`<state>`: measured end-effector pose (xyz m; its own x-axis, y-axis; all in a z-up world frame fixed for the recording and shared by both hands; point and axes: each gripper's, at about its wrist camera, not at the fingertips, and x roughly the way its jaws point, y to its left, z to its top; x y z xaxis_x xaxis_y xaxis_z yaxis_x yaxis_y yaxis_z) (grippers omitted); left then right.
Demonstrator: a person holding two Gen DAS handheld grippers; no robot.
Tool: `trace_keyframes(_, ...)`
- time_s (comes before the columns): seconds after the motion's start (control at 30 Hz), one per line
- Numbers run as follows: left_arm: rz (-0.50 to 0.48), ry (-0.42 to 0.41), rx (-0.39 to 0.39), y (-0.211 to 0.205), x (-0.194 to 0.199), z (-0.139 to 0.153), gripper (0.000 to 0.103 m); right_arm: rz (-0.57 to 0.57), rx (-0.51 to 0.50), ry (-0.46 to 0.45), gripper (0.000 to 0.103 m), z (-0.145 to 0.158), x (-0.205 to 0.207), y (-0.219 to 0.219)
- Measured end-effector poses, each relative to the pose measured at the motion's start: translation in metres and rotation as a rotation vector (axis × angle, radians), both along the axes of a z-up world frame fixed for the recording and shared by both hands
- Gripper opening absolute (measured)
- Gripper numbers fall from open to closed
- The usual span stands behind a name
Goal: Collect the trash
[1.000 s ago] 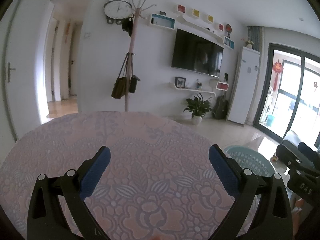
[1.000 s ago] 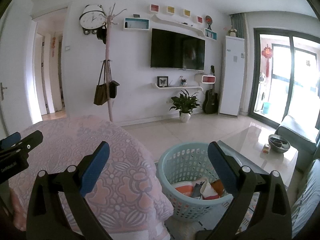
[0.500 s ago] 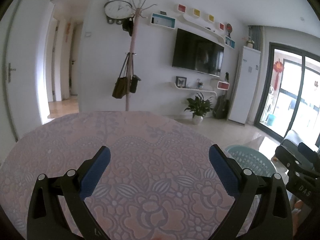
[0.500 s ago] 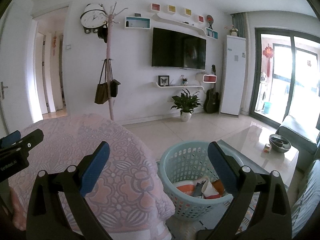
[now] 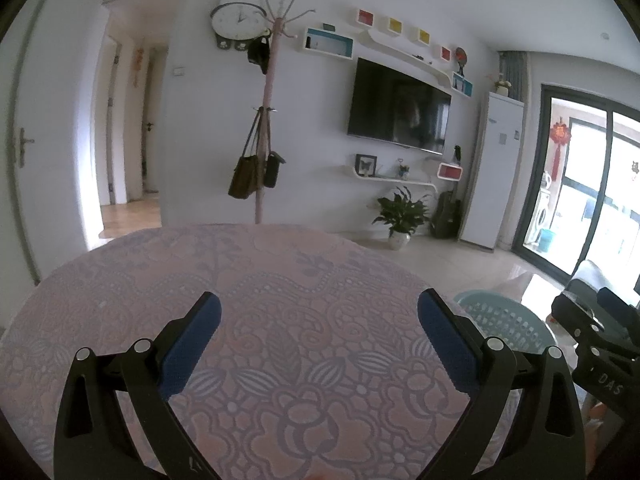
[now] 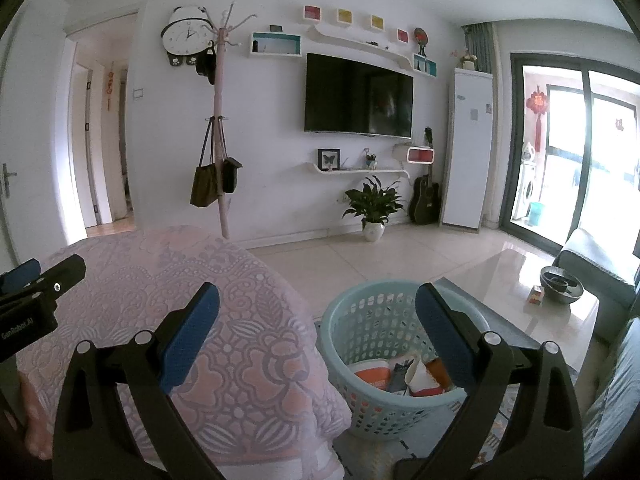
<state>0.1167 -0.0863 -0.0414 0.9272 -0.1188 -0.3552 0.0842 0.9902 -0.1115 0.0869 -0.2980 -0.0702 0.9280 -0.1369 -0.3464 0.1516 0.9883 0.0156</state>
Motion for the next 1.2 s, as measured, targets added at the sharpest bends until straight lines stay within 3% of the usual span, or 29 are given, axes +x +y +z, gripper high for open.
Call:
trace_keyframes(0.93, 0.013, -0.002, -0.003, -0.002, -0.005, 0.004, 0.095, 0.015, 0.018, 0.009, 0.094, -0.006, -0.002, 0.004)
trace_keyframes(1.07, 0.048, -0.023, 0.042, -0.008, -0.006, 0.005, 0.095, 0.018, 0.007, 0.006, 0.094, -0.002, -0.001, 0.007)
trace_keyframes(1.2, 0.042, -0.016, 0.037, -0.009, -0.006, 0.003, 0.095, 0.02, 0.001, -0.005, 0.094, 0.003, -0.004, 0.01)
